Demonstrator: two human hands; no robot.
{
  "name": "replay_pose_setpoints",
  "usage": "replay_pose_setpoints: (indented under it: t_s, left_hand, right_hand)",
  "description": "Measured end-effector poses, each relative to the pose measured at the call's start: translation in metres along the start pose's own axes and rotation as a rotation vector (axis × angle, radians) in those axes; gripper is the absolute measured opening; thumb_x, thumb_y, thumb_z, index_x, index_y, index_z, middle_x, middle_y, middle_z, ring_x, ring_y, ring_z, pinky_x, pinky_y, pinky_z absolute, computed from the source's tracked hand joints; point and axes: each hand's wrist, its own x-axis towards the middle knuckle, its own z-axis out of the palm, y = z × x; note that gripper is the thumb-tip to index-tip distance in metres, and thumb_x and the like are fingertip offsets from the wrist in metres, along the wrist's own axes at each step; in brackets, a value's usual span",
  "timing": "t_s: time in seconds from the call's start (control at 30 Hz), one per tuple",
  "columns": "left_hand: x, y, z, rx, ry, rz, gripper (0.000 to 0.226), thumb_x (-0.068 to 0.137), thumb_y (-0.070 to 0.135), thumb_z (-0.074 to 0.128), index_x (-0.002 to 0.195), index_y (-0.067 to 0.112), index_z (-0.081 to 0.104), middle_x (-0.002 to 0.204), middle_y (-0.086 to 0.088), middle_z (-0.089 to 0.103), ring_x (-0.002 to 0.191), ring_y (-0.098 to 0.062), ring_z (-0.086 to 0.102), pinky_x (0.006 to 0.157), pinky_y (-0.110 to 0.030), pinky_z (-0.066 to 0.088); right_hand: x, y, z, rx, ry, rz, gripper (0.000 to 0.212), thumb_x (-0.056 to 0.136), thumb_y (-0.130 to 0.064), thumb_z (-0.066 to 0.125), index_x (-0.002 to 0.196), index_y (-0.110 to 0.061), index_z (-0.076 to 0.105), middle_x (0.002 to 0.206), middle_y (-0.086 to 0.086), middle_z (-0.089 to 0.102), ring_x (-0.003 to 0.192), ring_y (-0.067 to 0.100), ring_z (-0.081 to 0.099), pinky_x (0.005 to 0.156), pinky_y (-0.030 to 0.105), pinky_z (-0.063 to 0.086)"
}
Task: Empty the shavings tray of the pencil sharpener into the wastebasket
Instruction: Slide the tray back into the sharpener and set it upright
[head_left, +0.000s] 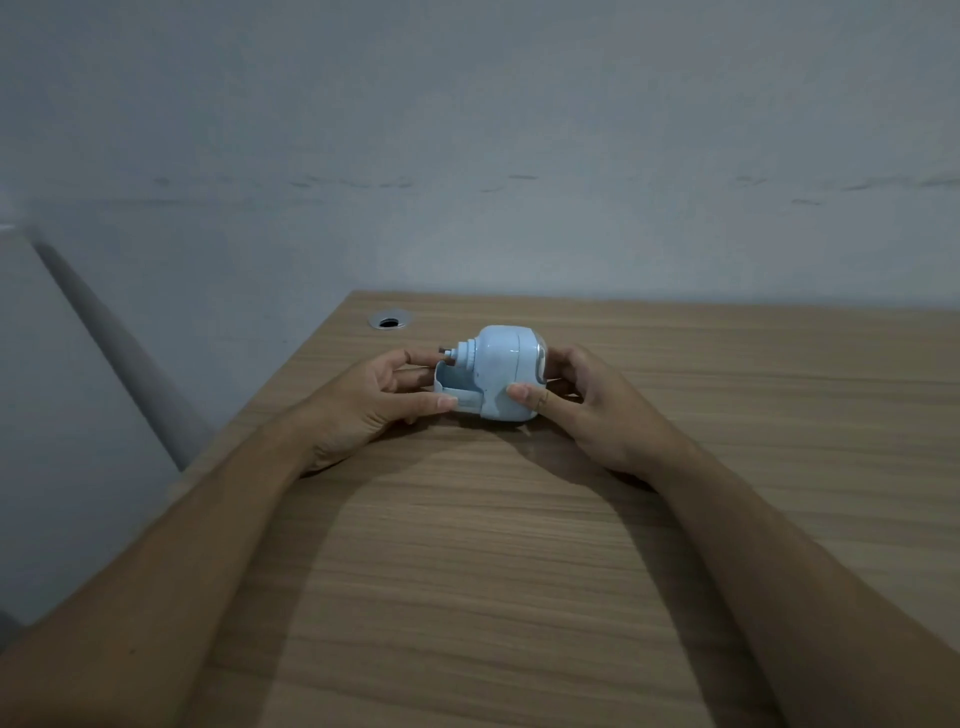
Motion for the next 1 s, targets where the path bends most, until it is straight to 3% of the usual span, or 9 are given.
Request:
replay_pose_setpoints:
  t_s: [0.17, 0.37, 0.47, 0.57, 0.67, 0.77, 0.83, 0.9, 1.0]
  left_hand:
    - [-0.006, 0.006, 0.016, 0.155, 0.056, 0.048, 0.051, 0.095, 0.013, 0.085, 0.141, 0.029, 0.072, 0.129, 0.009, 0.084, 0.123, -0.009, 0.078, 0.099, -0.018, 0.061]
    - [-0.010, 0.009, 0.029, 0.493, 0.089, 0.117, 0.033, 0.100, 0.031, 0.079, 0.133, 0.034, 0.081, 0.120, 0.022, 0.084, 0.115, 0.007, 0.076, 0.106, -0.018, 0.054]
    - [-0.008, 0.008, 0.035, 0.518, 0.182, 0.136, 0.024, 0.102, 0.032, 0.078, 0.124, 0.038, 0.086, 0.108, 0.032, 0.083, 0.103, 0.016, 0.075, 0.094, -0.011, 0.055]
    - [-0.001, 0.001, 0.037, 0.518, 0.253, 0.151, 0.020, 0.101, 0.026, 0.079, 0.117, 0.033, 0.089, 0.099, 0.027, 0.086, 0.089, 0.018, 0.075, 0.085, -0.013, 0.056]
    - [0.001, 0.000, 0.038, 0.481, 0.288, 0.153, 0.020, 0.102, 0.016, 0.077, 0.117, 0.024, 0.089, 0.089, 0.033, 0.082, 0.078, 0.024, 0.071, 0.075, 0.002, 0.049]
    - [-0.003, 0.003, 0.037, 0.438, 0.260, 0.144, 0.026, 0.103, 0.018, 0.076, 0.122, 0.034, 0.084, 0.103, 0.025, 0.085, 0.090, 0.024, 0.072, 0.083, 0.001, 0.052]
    - [-0.006, 0.003, 0.035, 0.422, 0.219, 0.130, 0.029, 0.105, 0.020, 0.073, 0.121, 0.044, 0.077, 0.097, 0.033, 0.082, 0.098, 0.021, 0.074, 0.088, -0.002, 0.054]
    - [-0.007, 0.003, 0.035, 0.426, 0.199, 0.132, 0.028, 0.109, 0.021, 0.067, 0.120, 0.046, 0.074, 0.093, 0.041, 0.079, 0.099, 0.022, 0.073, 0.085, 0.001, 0.051]
    - [-0.003, 0.003, 0.040, 0.368, 0.180, 0.160, 0.027, 0.115, 0.026, 0.057, 0.123, 0.041, 0.078, 0.103, 0.036, 0.082, 0.102, 0.020, 0.074, 0.084, -0.001, 0.050]
  right_hand:
    - [-0.006, -0.003, 0.006, -0.034, 0.044, 0.024, 0.062, 0.084, -0.047, 0.091, 0.133, -0.023, 0.063, 0.124, -0.012, 0.077, 0.109, 0.000, 0.077, 0.091, 0.021, 0.063]
    - [-0.009, -0.005, 0.014, -0.029, 0.092, 0.029, 0.066, 0.075, -0.050, 0.098, 0.122, -0.025, 0.060, 0.117, -0.009, 0.077, 0.101, 0.006, 0.078, 0.082, 0.022, 0.061]
    - [-0.011, -0.007, 0.017, -0.055, 0.118, 0.047, 0.073, 0.069, -0.056, 0.099, 0.119, -0.026, 0.056, 0.116, -0.010, 0.078, 0.101, 0.007, 0.078, 0.085, 0.026, 0.063]
    - [-0.015, -0.010, 0.016, -0.063, 0.091, 0.054, 0.081, 0.063, -0.062, 0.099, 0.123, -0.029, 0.056, 0.114, -0.009, 0.076, 0.098, 0.007, 0.077, 0.084, 0.026, 0.063]
    - [-0.016, -0.008, 0.011, -0.032, 0.038, 0.038, 0.084, 0.068, -0.055, 0.100, 0.137, -0.031, 0.058, 0.110, 0.004, 0.077, 0.087, 0.007, 0.075, 0.080, 0.027, 0.060]
    - [-0.016, -0.006, 0.009, -0.080, -0.007, -0.012, 0.074, 0.072, -0.051, 0.098, 0.137, -0.036, 0.066, 0.103, 0.009, 0.077, 0.077, 0.002, 0.068, 0.080, 0.037, 0.060]
    - [-0.015, -0.004, 0.010, -0.099, -0.002, -0.033, 0.066, 0.073, -0.054, 0.097, 0.131, -0.037, 0.072, 0.098, 0.007, 0.075, 0.077, 0.003, 0.065, 0.084, 0.044, 0.061]
    - [-0.014, -0.002, 0.011, -0.102, 0.011, -0.045, 0.062, 0.075, -0.056, 0.095, 0.130, -0.037, 0.073, 0.093, -0.001, 0.073, 0.077, 0.005, 0.066, 0.084, 0.043, 0.061]
    - [-0.007, 0.001, 0.008, -0.182, 0.086, -0.075, 0.065, 0.076, -0.064, 0.092, 0.133, -0.040, 0.072, 0.111, -0.008, 0.073, 0.094, 0.012, 0.074, 0.089, 0.035, 0.063]
